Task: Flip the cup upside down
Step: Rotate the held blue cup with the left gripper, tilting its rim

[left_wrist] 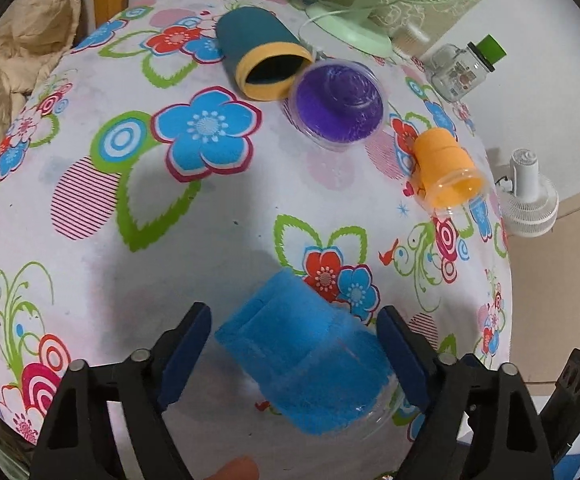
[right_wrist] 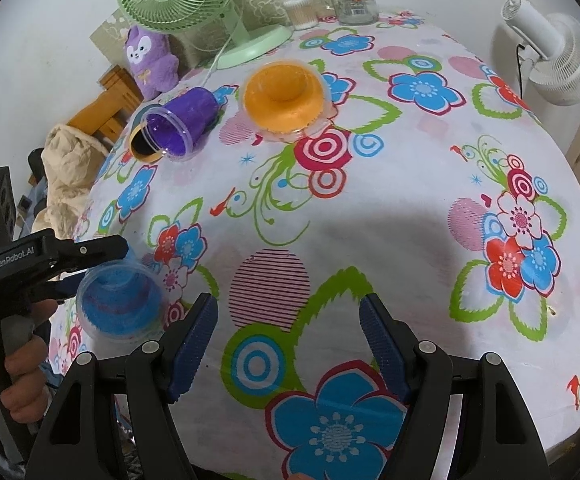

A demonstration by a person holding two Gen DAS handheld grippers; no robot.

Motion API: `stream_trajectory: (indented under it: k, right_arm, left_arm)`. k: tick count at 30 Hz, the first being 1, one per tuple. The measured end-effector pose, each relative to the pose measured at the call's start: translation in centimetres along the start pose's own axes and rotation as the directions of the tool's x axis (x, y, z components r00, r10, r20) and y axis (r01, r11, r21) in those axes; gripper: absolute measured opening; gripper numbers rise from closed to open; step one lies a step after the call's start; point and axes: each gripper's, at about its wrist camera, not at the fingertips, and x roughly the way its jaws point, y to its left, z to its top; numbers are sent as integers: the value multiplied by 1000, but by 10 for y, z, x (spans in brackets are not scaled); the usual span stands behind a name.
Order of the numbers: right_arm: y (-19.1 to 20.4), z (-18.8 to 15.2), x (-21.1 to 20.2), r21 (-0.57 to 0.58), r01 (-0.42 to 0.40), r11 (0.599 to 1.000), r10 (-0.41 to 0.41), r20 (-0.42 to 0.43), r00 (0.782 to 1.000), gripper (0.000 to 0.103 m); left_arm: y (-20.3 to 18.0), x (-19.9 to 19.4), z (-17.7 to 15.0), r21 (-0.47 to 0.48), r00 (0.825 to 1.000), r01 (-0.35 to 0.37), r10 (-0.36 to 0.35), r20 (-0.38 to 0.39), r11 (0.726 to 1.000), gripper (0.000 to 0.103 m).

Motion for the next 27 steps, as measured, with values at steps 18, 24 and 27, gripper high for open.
stream_trajectory:
  k: [18, 24, 27]
  right_arm:
    - [-4, -2, -1, 6, -5, 1000, 5, 0, 1000, 76]
    - [-8, -2, -2, 8, -9, 1000, 9, -4, 1000, 76]
    - [-9, -2, 0, 11, -11, 1000, 11, -6, 1000, 76]
  left_arm:
    - [-12, 1, 7, 46, 999, 2, 0, -34, 999, 56]
    - [-8, -2, 5, 9, 1000, -17, 17, -15, 1000, 83]
    - [-7, -2, 2, 10, 999, -38, 38, -7, 999, 84]
